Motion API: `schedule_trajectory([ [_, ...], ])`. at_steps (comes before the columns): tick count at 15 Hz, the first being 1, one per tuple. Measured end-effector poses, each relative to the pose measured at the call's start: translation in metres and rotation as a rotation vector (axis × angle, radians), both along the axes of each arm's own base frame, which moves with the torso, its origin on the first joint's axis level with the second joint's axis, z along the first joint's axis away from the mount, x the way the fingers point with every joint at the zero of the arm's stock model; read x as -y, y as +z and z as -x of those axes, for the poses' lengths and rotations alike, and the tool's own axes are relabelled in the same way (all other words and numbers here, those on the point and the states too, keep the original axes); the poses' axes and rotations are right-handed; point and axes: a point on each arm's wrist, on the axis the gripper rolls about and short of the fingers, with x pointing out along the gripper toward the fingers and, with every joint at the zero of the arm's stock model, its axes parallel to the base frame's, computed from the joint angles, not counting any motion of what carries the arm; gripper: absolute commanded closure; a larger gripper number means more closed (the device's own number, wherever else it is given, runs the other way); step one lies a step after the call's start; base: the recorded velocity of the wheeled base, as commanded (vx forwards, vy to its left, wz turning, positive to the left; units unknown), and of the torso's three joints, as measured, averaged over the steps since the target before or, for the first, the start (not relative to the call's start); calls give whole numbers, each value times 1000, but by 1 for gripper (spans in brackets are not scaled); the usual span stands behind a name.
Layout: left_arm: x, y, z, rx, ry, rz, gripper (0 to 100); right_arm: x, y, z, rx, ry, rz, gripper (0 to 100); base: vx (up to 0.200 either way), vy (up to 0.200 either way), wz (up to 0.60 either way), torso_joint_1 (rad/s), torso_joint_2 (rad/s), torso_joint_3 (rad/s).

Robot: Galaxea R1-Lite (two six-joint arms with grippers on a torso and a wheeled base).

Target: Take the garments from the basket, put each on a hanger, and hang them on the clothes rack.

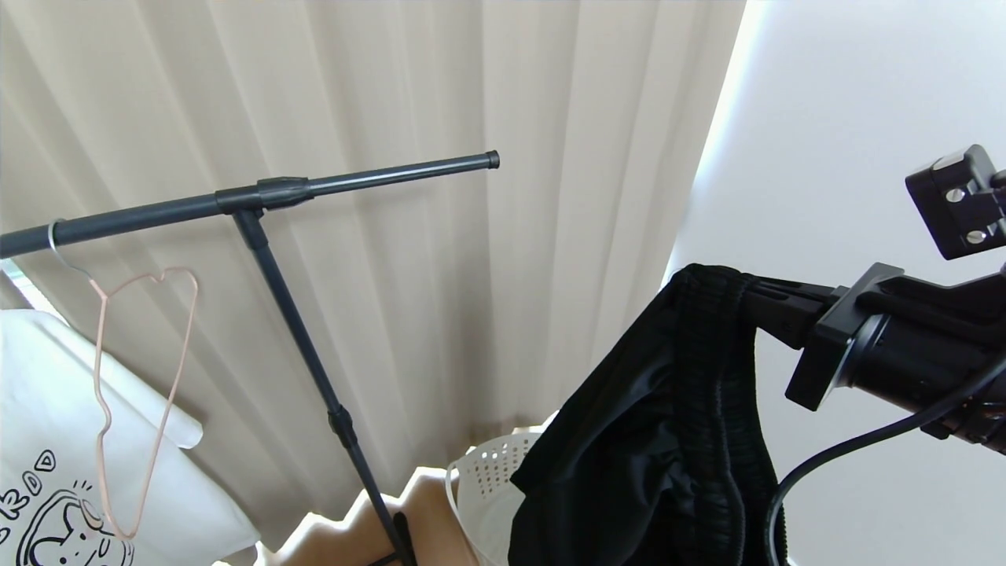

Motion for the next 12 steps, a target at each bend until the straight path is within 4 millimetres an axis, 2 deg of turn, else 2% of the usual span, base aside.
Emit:
schedule_trajectory([
  [6,0,0,0,0,-2,-2,0,0,-2,0,0,0,10,100,0,0,0,159,-355,-189],
  [9,0,0,0,0,-1,-3,0,1,0,1,65,3,-20,100,0,0,0,26,-52,-23],
  [12,0,0,0,0,0,-1,0,0,-5,1,128,25,-23,100,0,0,600,4,-2,-2],
])
